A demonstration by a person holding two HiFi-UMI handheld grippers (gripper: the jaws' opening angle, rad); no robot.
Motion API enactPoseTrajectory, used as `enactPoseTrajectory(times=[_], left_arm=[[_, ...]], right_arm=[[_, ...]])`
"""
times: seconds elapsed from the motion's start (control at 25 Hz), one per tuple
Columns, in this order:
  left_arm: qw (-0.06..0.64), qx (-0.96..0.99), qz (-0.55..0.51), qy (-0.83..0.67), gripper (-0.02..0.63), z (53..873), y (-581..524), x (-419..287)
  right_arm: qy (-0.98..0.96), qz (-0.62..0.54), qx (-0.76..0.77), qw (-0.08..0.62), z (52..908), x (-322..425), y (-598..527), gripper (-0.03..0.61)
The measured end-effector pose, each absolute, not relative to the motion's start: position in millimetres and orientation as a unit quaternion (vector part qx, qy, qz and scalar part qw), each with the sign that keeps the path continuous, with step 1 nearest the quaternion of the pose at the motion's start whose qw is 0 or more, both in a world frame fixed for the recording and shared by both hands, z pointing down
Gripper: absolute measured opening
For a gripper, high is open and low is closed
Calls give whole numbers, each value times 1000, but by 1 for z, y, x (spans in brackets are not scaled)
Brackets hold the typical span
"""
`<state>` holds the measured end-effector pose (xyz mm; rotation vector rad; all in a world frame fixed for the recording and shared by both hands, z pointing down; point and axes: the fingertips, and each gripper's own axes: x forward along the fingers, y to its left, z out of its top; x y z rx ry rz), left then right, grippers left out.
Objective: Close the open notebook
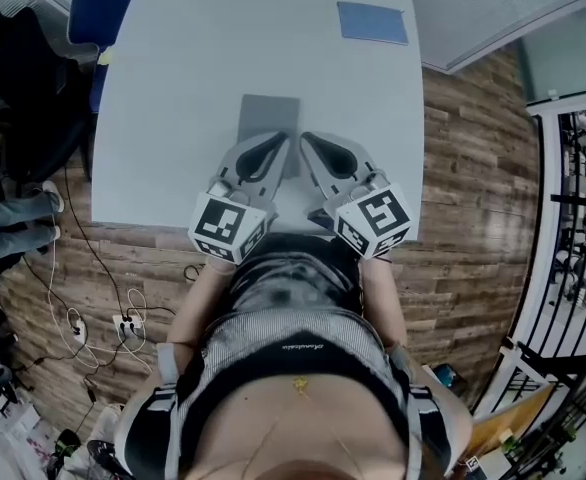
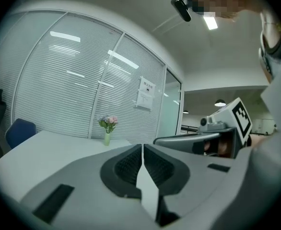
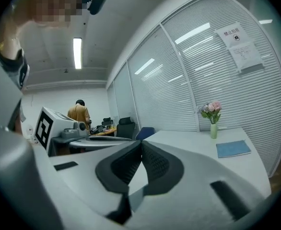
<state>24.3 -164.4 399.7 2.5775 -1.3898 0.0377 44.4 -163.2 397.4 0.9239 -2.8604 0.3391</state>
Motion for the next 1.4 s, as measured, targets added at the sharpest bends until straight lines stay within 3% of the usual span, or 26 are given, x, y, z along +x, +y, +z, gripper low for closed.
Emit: enactPoseTrajectory(times=[0.48,1.4], left_arm=[[87,871,1,-483,14,365,-163,19],[75,868,10,-491,14,367,-164,16]], right_arm=[[-952,106,287,15,374,37,-157,2],[-955,93,280,32,378,38,-159,0]])
